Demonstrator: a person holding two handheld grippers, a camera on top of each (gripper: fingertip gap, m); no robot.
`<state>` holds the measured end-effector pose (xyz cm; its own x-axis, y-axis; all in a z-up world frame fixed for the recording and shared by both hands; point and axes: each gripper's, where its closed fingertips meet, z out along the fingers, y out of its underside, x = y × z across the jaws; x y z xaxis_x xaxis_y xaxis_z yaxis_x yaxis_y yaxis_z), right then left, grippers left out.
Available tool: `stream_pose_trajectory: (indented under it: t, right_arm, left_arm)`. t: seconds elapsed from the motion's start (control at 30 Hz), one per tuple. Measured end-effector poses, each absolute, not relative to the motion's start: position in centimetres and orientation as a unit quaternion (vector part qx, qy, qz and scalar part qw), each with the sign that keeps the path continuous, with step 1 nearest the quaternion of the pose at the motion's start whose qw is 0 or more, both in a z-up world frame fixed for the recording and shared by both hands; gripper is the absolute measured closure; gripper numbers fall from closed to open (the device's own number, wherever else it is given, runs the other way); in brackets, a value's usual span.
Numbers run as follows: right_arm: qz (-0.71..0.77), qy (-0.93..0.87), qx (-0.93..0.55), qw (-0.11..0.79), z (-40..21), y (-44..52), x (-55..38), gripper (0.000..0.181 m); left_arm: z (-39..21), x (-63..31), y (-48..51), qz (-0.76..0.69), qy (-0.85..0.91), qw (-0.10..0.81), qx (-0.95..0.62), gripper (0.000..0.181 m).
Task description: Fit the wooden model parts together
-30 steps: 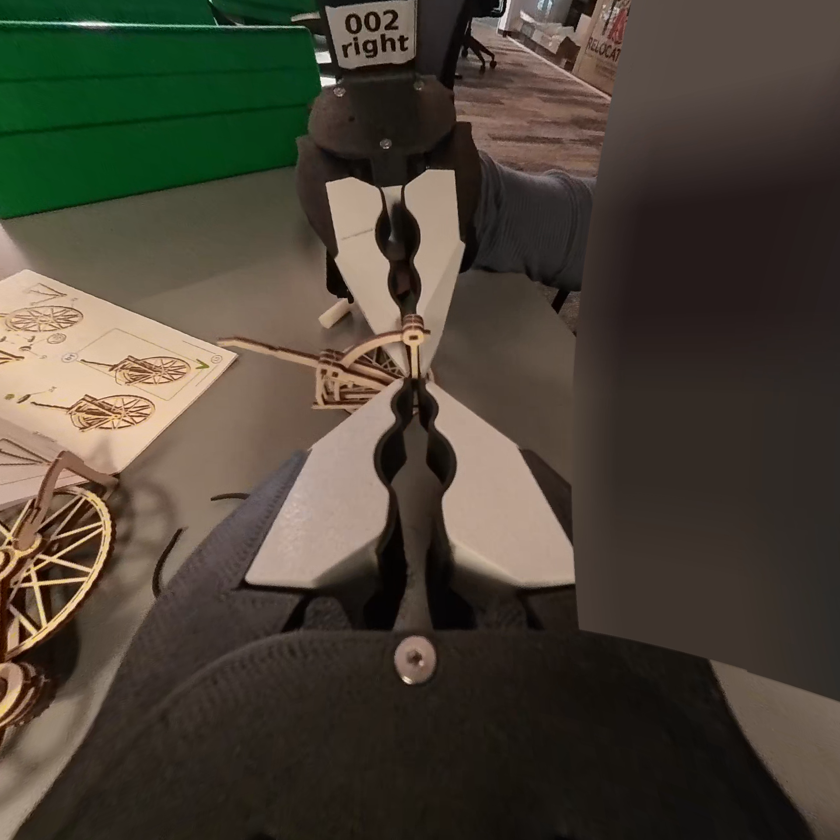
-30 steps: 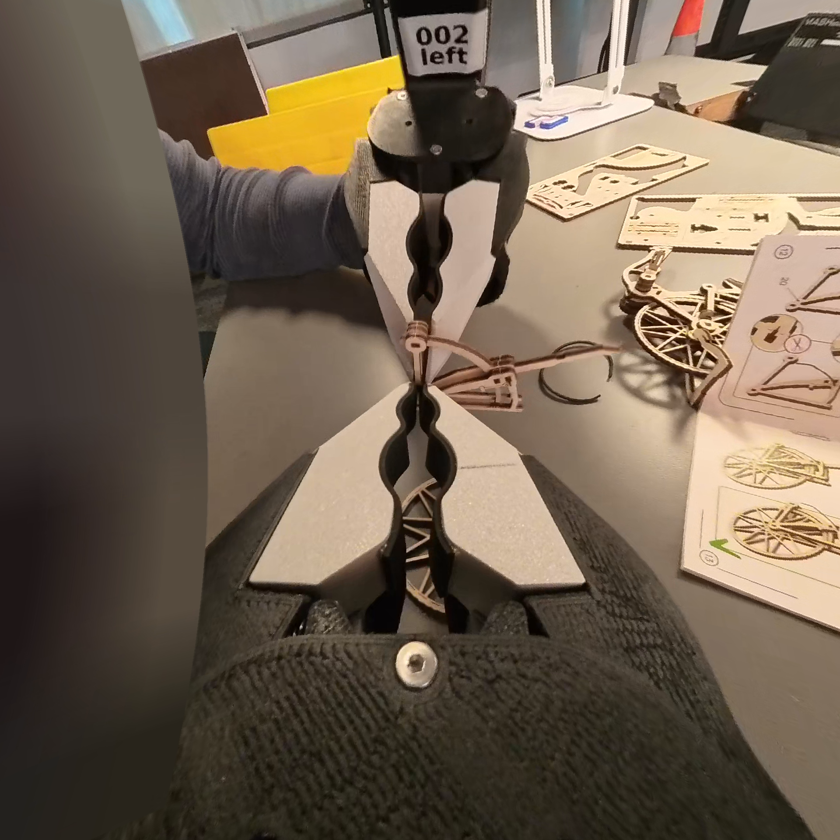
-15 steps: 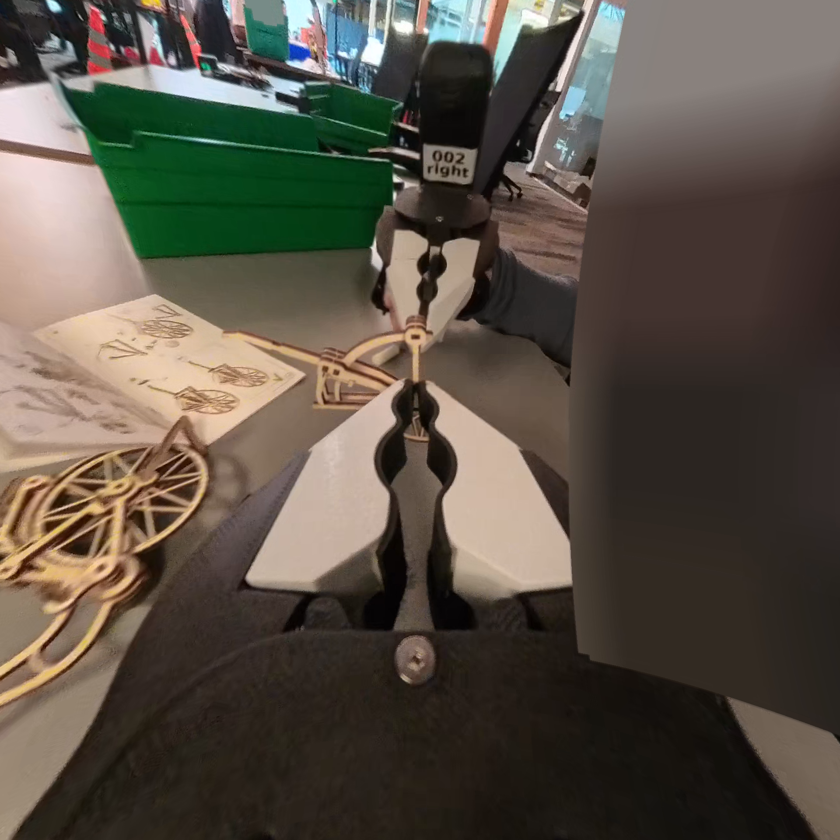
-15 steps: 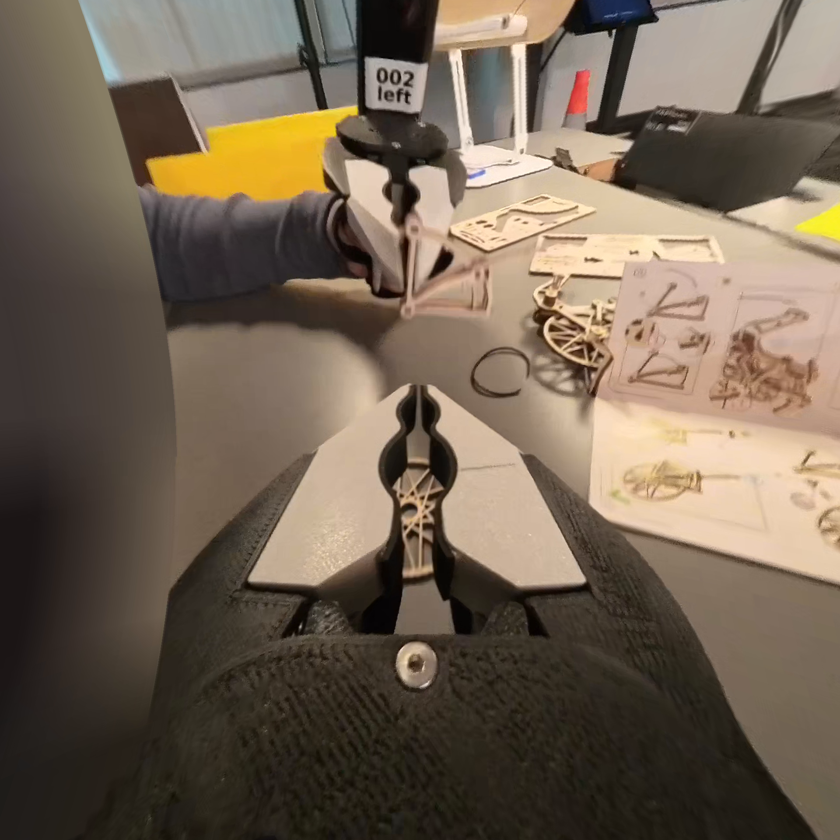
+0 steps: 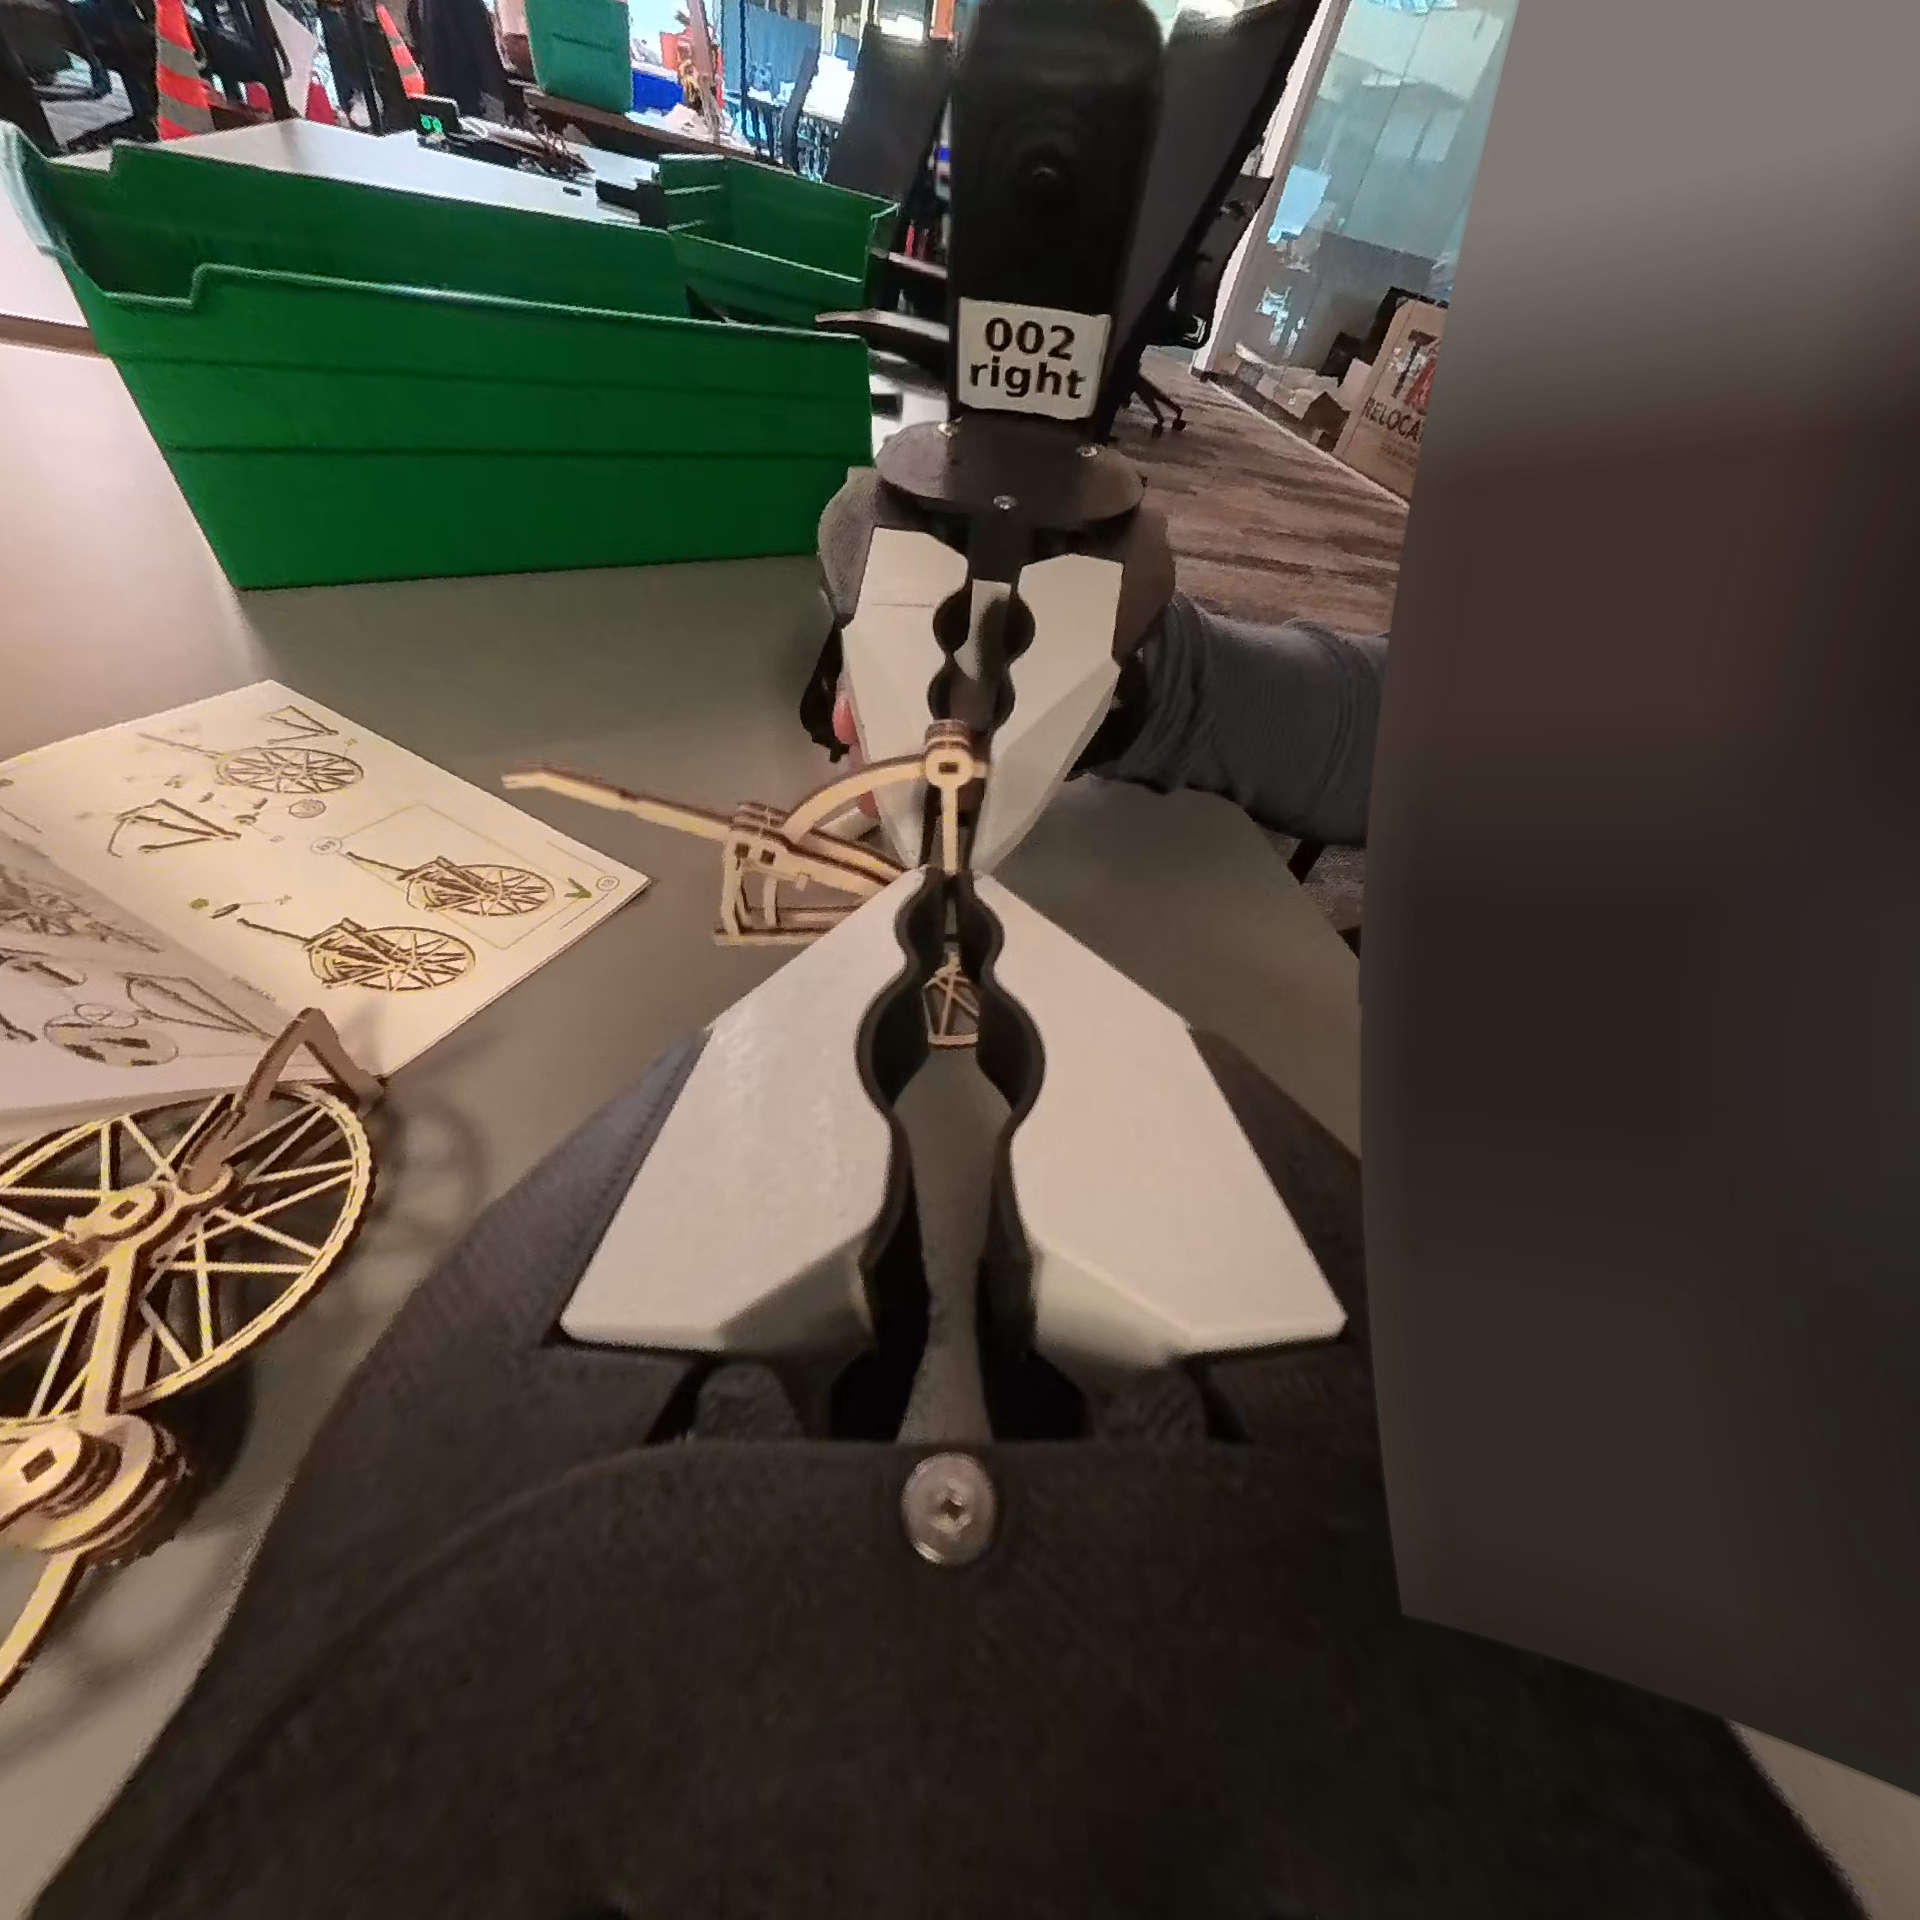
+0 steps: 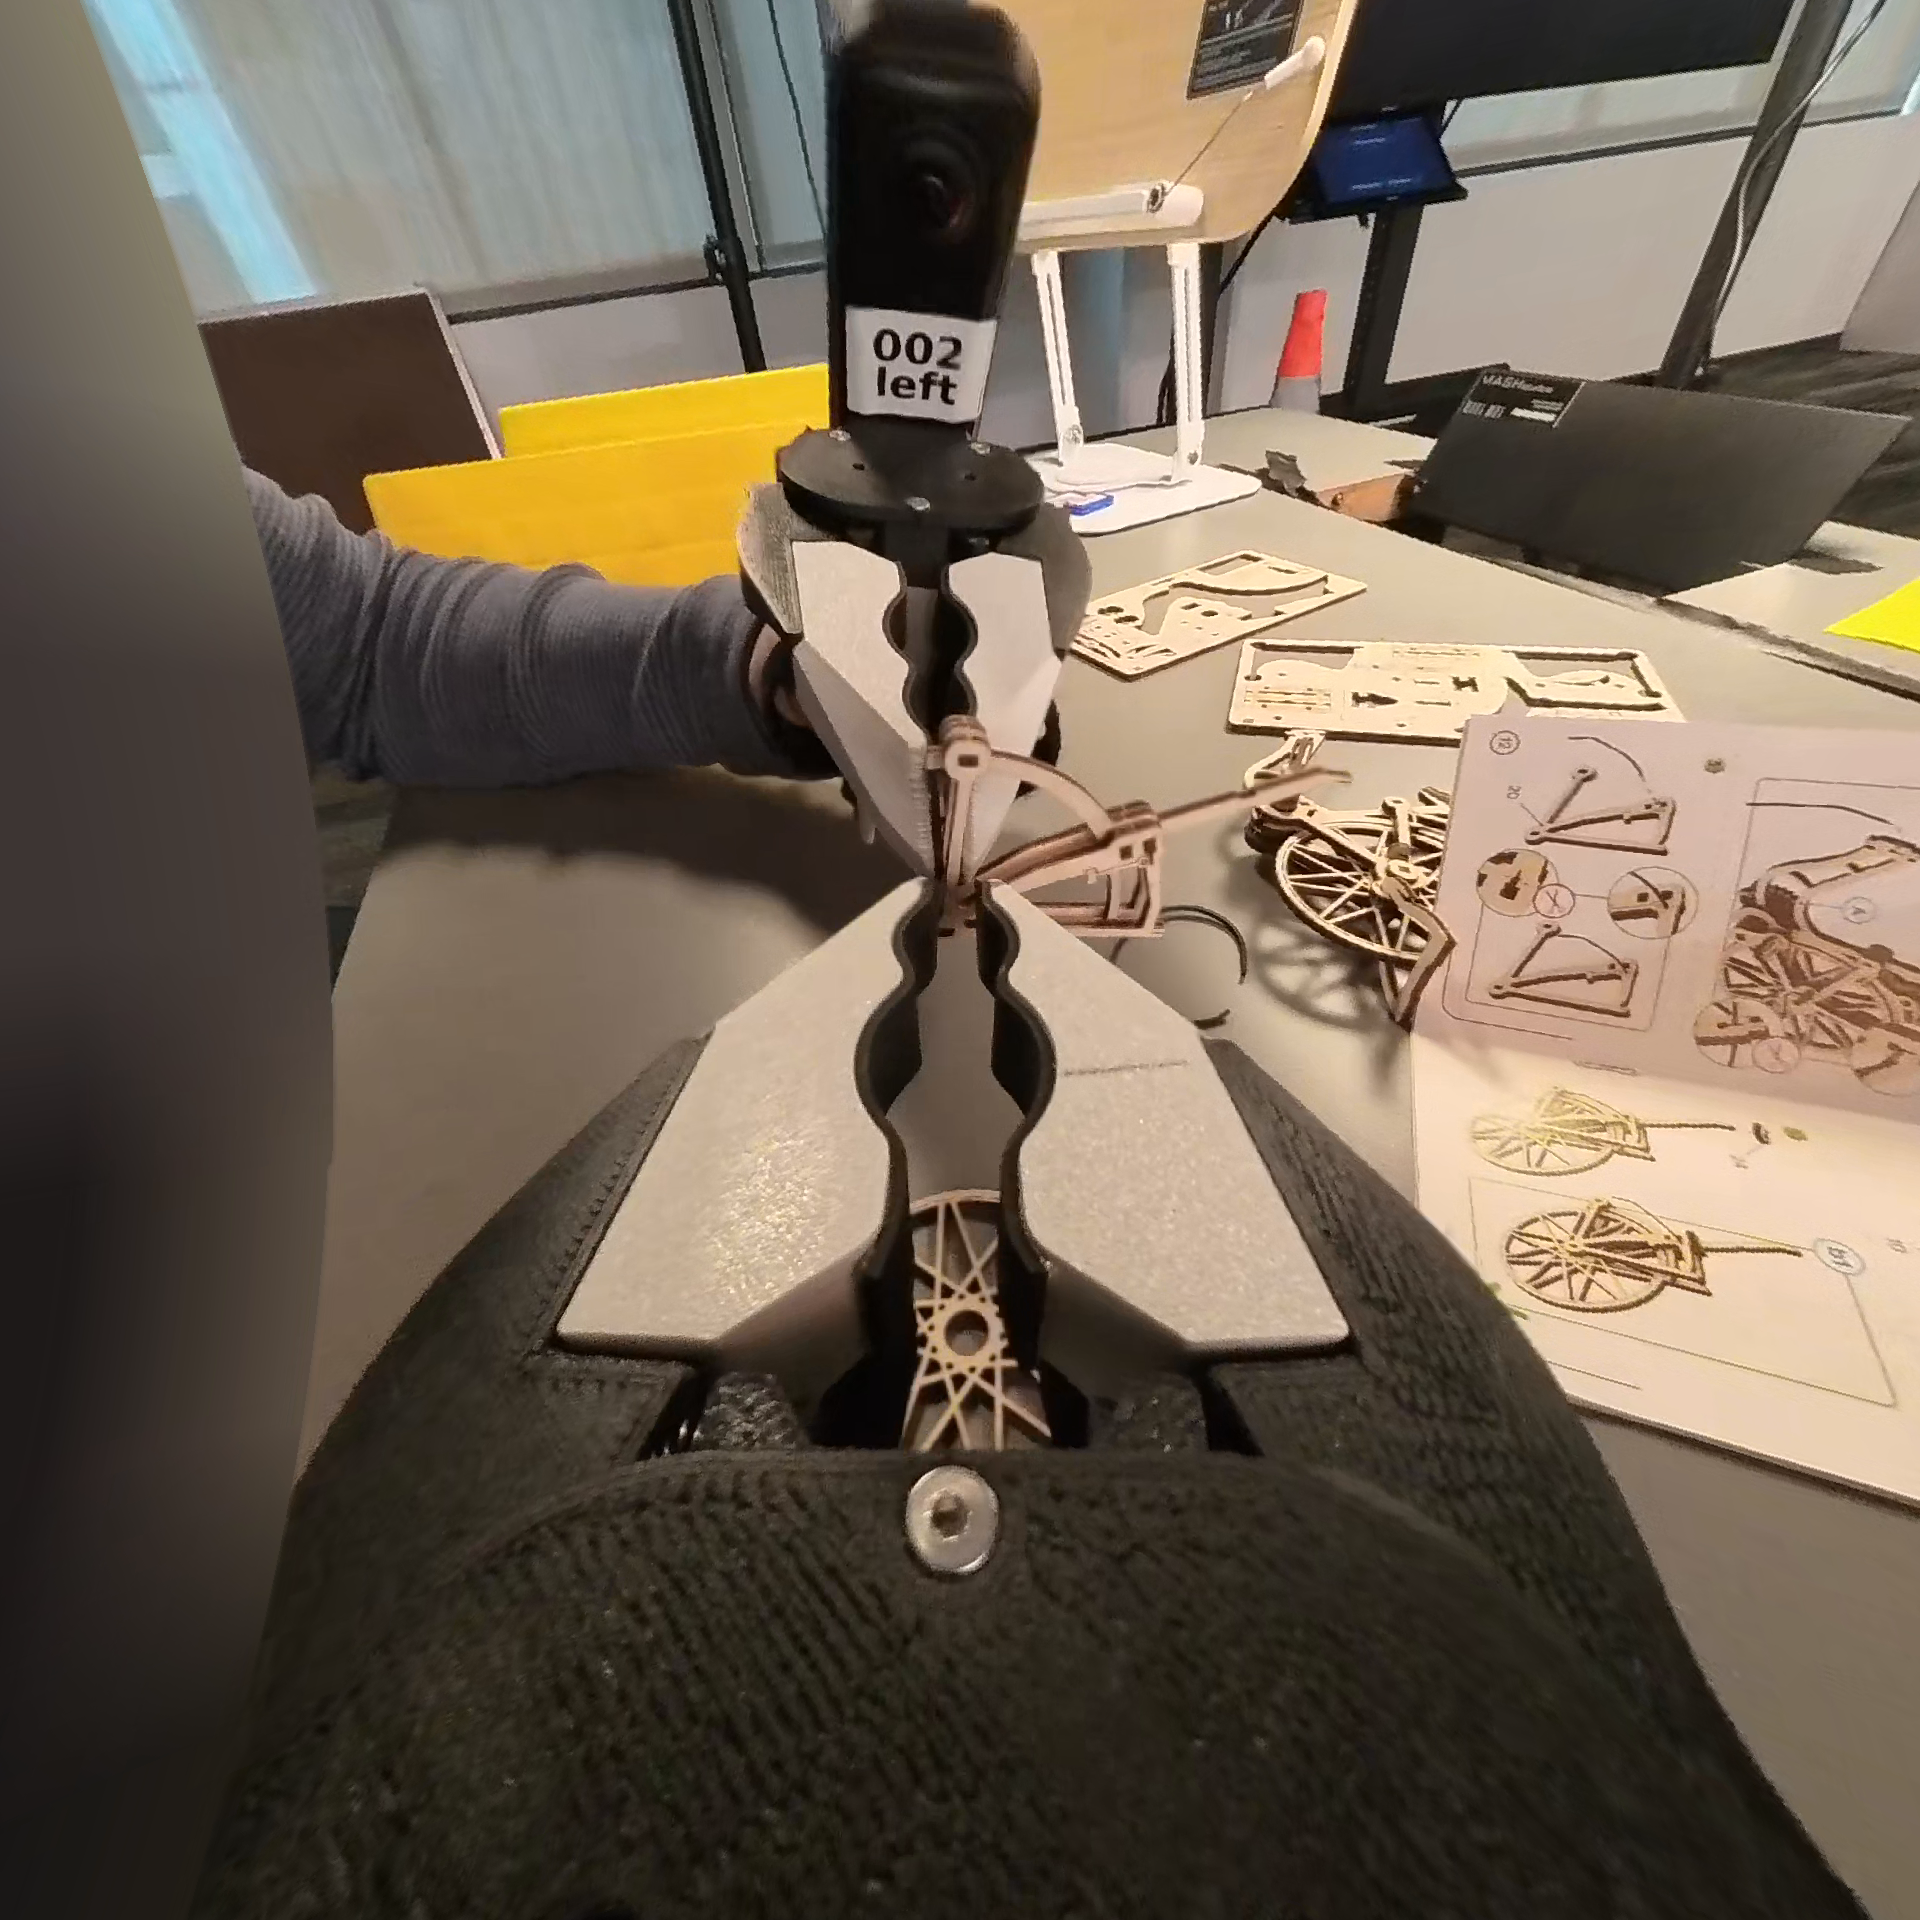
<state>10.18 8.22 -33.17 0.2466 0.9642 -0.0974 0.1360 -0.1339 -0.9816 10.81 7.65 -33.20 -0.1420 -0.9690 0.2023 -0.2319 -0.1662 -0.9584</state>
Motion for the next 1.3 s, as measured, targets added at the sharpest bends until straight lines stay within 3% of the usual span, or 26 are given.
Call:
stream_pose_trajectory:
  t: [0.17, 0.5, 0.67, 0.93, 1.13, 1.3]
  right_arm:
    - [0.431, -0.435, -0.625, 0.485, -33.2, 8.4, 10.3, 0.169]
    - [0.411, -0.431, -0.615, 0.518, -32.6, 8.8, 10.9, 0.171]
    - [0.464, -0.424, -0.605, 0.489, -32.3, 7.9, 10.1, 0.164]
    - [0.438, -0.441, -0.608, 0.494, -32.7, 7.9, 9.9, 0.181]
    - [0.435, -0.451, -0.609, 0.486, -33.0, 7.6, 10.0, 0.181]
    - [0.407, -0.484, -0.611, 0.477, -33.6, 7.1, 10.0, 0.181]
  left_arm:
    - [-33.2, 10.9, 7.7, -0.525, 0.544, 0.352, -0.552, 0.181]
    - [-33.2, 10.8, 8.0, -0.528, 0.535, 0.356, -0.555, 0.180]
    - [-32.9, 10.8, 7.9, -0.533, 0.534, 0.360, -0.549, 0.181]
    - [-33.0, 11.0, 7.4, -0.539, 0.539, 0.355, -0.542, 0.181]
    - [-33.1, 11.1, 7.1, -0.551, 0.533, 0.343, -0.543, 0.175]
    - [-33.6, 11.1, 6.8, -0.513, 0.560, 0.349, -0.548, 0.181]
